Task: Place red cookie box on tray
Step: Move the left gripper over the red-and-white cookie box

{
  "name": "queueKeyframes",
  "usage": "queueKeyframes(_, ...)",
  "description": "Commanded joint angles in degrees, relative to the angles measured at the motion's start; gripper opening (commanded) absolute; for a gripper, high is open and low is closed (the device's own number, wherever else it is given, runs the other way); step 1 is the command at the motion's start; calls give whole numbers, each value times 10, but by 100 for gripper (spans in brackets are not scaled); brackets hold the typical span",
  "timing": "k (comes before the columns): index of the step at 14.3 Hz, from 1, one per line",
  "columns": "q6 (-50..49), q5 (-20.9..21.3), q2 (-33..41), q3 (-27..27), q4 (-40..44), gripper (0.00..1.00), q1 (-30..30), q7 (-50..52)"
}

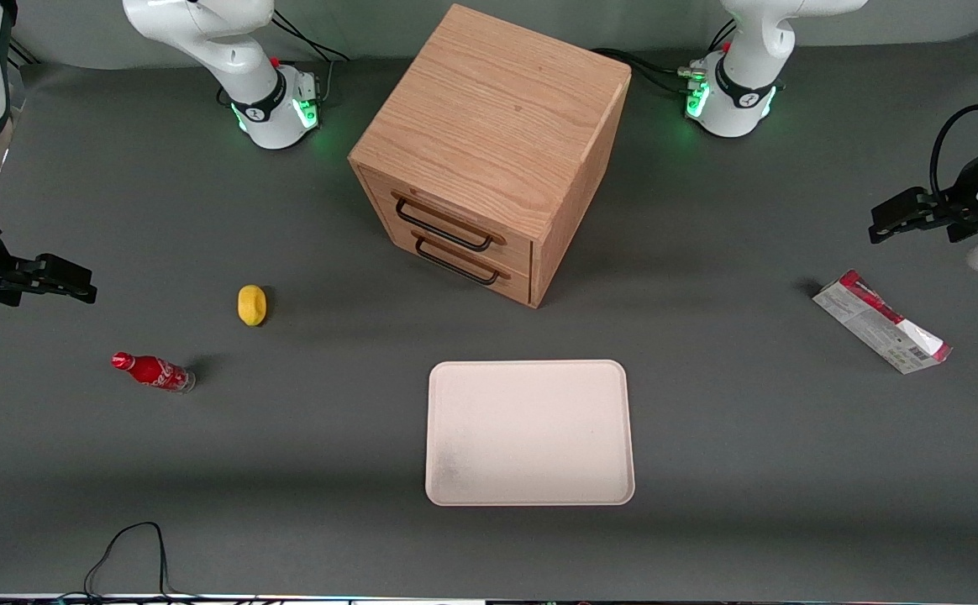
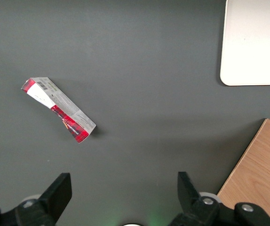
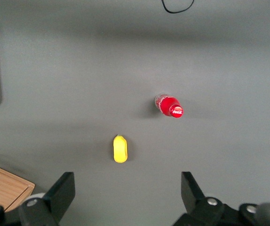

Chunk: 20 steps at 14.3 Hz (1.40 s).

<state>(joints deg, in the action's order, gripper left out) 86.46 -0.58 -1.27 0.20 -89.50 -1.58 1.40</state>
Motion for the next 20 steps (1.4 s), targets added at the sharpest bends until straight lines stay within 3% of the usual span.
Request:
queueKeyframes(1,3,4,5,-3,1,100,1,10)
queueKeyframes(8,-4,11,4,2,-2,100,4,12)
queueKeyframes(16,17,18,1,12,-37,100,149,29)
queueKeyframes(20,10,30,8,12,-46,100,156,33)
